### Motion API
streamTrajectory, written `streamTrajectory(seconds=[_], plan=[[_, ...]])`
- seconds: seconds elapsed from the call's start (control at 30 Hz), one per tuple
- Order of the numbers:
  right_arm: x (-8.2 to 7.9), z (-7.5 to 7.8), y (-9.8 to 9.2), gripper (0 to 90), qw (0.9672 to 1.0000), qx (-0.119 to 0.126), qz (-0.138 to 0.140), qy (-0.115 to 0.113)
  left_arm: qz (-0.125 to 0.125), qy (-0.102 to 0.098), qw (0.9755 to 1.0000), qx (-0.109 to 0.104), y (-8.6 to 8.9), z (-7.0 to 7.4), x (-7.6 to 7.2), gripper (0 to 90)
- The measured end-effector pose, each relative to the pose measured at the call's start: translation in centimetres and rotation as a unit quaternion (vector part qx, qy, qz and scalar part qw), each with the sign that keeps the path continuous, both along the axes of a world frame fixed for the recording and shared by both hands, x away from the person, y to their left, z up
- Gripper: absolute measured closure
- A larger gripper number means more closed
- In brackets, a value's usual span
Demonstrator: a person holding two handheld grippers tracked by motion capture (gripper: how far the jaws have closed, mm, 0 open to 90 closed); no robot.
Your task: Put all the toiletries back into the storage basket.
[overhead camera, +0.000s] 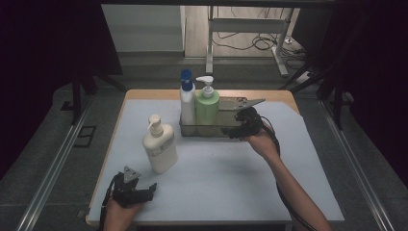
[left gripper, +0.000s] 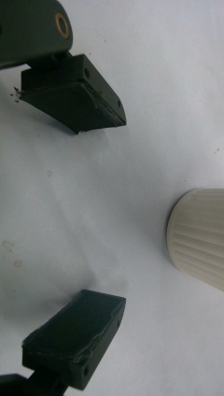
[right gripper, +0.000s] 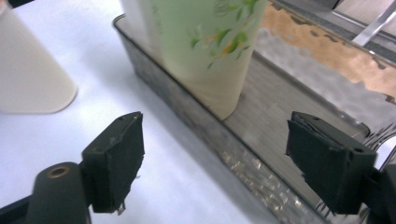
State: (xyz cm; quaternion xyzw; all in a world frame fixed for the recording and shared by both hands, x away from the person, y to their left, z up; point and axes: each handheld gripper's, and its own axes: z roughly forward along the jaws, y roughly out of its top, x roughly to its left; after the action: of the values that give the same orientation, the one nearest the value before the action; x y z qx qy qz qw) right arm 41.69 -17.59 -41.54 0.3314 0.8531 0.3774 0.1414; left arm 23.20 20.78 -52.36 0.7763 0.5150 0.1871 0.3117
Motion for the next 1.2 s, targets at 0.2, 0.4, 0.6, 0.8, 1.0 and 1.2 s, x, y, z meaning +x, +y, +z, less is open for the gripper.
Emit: streamTrajectory(seconds=[0.2,0.4,0.6,0.8,1.0,1.2], plan=[[-1.5,0.3,-0.4,13.3,0.9999,-0.005,0.011,-0.003,0.0,0.0,1.0,0.0,0.0,0.0,0.0,12.1],[-3.0,0.5,-0.9,7.8,0.9997,-0.007,0.02,-0.011,0.0,0.0,1.0,0.0,0.0,0.0,0.0,12.1],[-4.4,0.4,-1.6,1.1,0.9994,-0.02,0.024,-0.015,0.0,0.0,1.0,0.0,0.0,0.0,0.0,12.1],[-5.6,0.0,-2.6,0.0,0.9993,-0.025,0.028,-0.006,0.0,0.001,1.0,-0.001,0.0,0.0,0.0,12.1],[-6.9,0.0,-3.5,0.0,0.9992,-0.024,0.03,-0.011,0.0,0.001,1.0,0.0,0.0,0.0,0.0,12.1],[-8.1,-0.5,-4.6,0.0,0.9993,-0.022,0.028,-0.006,0.0,0.001,1.0,0.0,0.0,0.0,0.0,12.1]])
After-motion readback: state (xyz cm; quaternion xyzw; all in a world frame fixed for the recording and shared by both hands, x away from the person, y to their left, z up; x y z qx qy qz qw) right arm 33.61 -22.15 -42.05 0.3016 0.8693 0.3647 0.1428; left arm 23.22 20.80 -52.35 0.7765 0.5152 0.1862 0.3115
